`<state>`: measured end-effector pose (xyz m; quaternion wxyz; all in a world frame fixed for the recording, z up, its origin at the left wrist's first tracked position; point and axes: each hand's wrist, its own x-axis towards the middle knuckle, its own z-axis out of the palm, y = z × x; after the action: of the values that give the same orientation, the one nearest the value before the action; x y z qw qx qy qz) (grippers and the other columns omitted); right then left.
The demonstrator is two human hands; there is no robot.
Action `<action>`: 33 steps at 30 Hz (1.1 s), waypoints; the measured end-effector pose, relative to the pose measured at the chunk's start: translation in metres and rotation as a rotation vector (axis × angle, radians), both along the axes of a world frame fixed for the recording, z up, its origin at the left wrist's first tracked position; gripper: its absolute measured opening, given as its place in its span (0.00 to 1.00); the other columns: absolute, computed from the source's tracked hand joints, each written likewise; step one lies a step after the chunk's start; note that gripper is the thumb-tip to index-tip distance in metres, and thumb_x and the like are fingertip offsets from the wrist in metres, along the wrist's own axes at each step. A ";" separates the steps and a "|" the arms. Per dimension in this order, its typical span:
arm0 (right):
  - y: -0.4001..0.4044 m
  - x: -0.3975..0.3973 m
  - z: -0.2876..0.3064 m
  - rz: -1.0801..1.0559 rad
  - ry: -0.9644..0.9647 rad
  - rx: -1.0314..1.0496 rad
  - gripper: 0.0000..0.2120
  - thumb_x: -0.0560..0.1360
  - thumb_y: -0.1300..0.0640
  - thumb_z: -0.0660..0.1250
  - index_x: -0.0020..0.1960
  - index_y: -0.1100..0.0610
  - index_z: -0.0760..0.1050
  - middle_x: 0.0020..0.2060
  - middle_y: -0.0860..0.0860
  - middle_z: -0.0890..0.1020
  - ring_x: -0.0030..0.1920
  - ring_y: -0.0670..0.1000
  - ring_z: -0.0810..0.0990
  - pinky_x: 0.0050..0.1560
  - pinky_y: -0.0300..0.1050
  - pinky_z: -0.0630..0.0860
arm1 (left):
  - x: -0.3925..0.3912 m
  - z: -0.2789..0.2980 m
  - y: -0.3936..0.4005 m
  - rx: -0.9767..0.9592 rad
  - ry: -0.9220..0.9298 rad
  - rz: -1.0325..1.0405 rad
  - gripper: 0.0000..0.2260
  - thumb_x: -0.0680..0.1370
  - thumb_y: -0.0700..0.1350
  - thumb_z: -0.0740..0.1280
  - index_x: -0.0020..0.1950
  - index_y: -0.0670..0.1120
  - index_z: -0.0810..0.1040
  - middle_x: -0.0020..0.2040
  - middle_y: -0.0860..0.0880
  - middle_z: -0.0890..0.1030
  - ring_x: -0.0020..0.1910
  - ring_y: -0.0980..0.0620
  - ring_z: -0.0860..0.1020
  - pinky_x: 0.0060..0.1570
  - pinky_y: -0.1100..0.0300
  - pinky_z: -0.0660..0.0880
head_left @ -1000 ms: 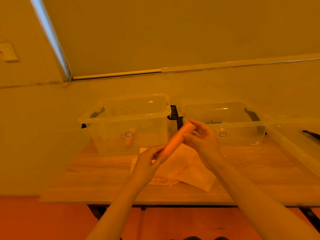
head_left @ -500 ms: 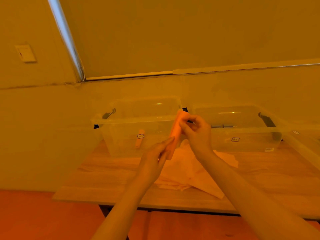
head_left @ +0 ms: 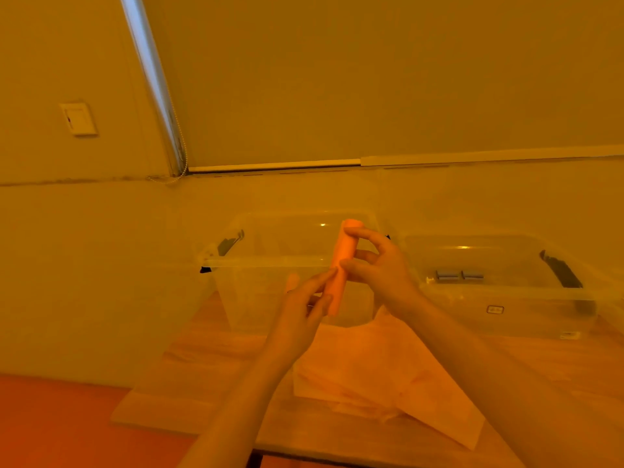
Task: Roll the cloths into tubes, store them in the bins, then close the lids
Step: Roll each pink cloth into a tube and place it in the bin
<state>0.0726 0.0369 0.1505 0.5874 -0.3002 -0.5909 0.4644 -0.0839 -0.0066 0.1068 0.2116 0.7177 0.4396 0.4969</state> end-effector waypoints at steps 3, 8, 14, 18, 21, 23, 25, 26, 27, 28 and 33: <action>0.025 -0.013 0.017 0.008 0.007 -0.034 0.25 0.71 0.76 0.67 0.59 0.52 0.75 0.60 0.48 0.74 0.51 0.49 0.80 0.40 0.48 0.83 | -0.012 0.017 0.025 -0.013 -0.009 0.014 0.20 0.80 0.37 0.63 0.64 0.59 0.68 0.54 0.54 0.77 0.43 0.70 0.78 0.41 0.69 0.76; 0.074 -0.043 0.051 0.076 0.032 -0.079 0.25 0.71 0.75 0.67 0.61 0.51 0.75 0.61 0.49 0.72 0.54 0.52 0.80 0.42 0.45 0.82 | -0.040 0.053 0.068 0.010 0.053 0.101 0.18 0.80 0.40 0.64 0.69 0.52 0.71 0.51 0.54 0.78 0.40 0.68 0.77 0.38 0.70 0.76; 0.123 -0.082 0.077 0.163 -0.012 -0.083 0.28 0.72 0.75 0.67 0.65 0.52 0.72 0.57 0.46 0.73 0.52 0.53 0.79 0.40 0.46 0.83 | -0.073 0.081 0.107 -0.060 -0.012 0.139 0.17 0.80 0.41 0.64 0.68 0.51 0.72 0.51 0.52 0.79 0.45 0.60 0.79 0.41 0.65 0.79; 0.148 -0.109 0.070 0.172 -0.060 -0.117 0.28 0.72 0.75 0.67 0.66 0.54 0.71 0.59 0.49 0.73 0.52 0.53 0.79 0.39 0.46 0.82 | -0.092 0.083 0.124 -0.141 0.052 0.172 0.17 0.80 0.42 0.63 0.70 0.49 0.70 0.52 0.51 0.78 0.44 0.60 0.78 0.39 0.67 0.79; 0.163 -0.125 0.053 0.156 -0.043 -0.190 0.28 0.71 0.76 0.67 0.67 0.57 0.71 0.63 0.51 0.70 0.53 0.55 0.78 0.39 0.48 0.82 | -0.107 0.078 0.134 -0.223 0.087 0.178 0.17 0.80 0.41 0.63 0.69 0.47 0.71 0.54 0.44 0.80 0.44 0.53 0.81 0.42 0.59 0.81; 0.172 -0.133 0.038 0.157 -0.034 -0.263 0.27 0.71 0.76 0.66 0.67 0.58 0.71 0.65 0.54 0.71 0.56 0.59 0.78 0.39 0.49 0.81 | -0.116 0.076 0.140 -0.309 0.173 0.187 0.17 0.80 0.40 0.64 0.69 0.47 0.71 0.54 0.42 0.80 0.44 0.48 0.82 0.45 0.53 0.81; 0.180 -0.139 0.025 0.166 -0.038 -0.333 0.27 0.71 0.77 0.66 0.65 0.57 0.71 0.65 0.57 0.71 0.58 0.62 0.78 0.39 0.50 0.80 | -0.122 0.075 0.146 -0.349 0.261 0.186 0.16 0.79 0.40 0.65 0.67 0.47 0.73 0.51 0.43 0.81 0.44 0.48 0.82 0.46 0.53 0.81; 0.183 -0.141 0.020 0.171 -0.048 -0.357 0.26 0.71 0.77 0.66 0.64 0.57 0.71 0.65 0.58 0.71 0.57 0.62 0.78 0.38 0.50 0.80 | -0.124 0.074 0.149 -0.348 0.316 0.191 0.16 0.78 0.40 0.66 0.66 0.47 0.74 0.51 0.44 0.81 0.45 0.49 0.81 0.46 0.53 0.80; 0.186 -0.142 0.016 0.175 -0.066 -0.375 0.26 0.71 0.77 0.66 0.64 0.56 0.72 0.65 0.59 0.71 0.57 0.62 0.78 0.37 0.50 0.80 | -0.126 0.074 0.151 -0.332 0.384 0.203 0.15 0.78 0.41 0.67 0.65 0.47 0.75 0.52 0.44 0.81 0.46 0.51 0.80 0.48 0.54 0.79; 0.188 -0.143 0.013 0.180 -0.097 -0.385 0.26 0.71 0.77 0.66 0.64 0.56 0.72 0.65 0.59 0.71 0.56 0.61 0.78 0.36 0.50 0.80 | -0.129 0.073 0.154 -0.310 0.456 0.221 0.15 0.77 0.42 0.68 0.64 0.47 0.76 0.54 0.45 0.80 0.48 0.52 0.79 0.49 0.55 0.77; 0.203 -0.141 -0.007 0.183 -0.272 -0.415 0.27 0.71 0.76 0.67 0.63 0.53 0.72 0.63 0.57 0.72 0.55 0.59 0.77 0.30 0.47 0.81 | -0.137 0.070 0.171 -0.287 0.562 0.255 0.16 0.76 0.43 0.69 0.64 0.48 0.76 0.60 0.46 0.79 0.52 0.51 0.79 0.53 0.55 0.75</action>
<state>-0.0679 0.2401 0.1436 0.3840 -0.4191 -0.5813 0.5822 -0.2206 0.1646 0.1770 0.1171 0.7287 0.6323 0.2353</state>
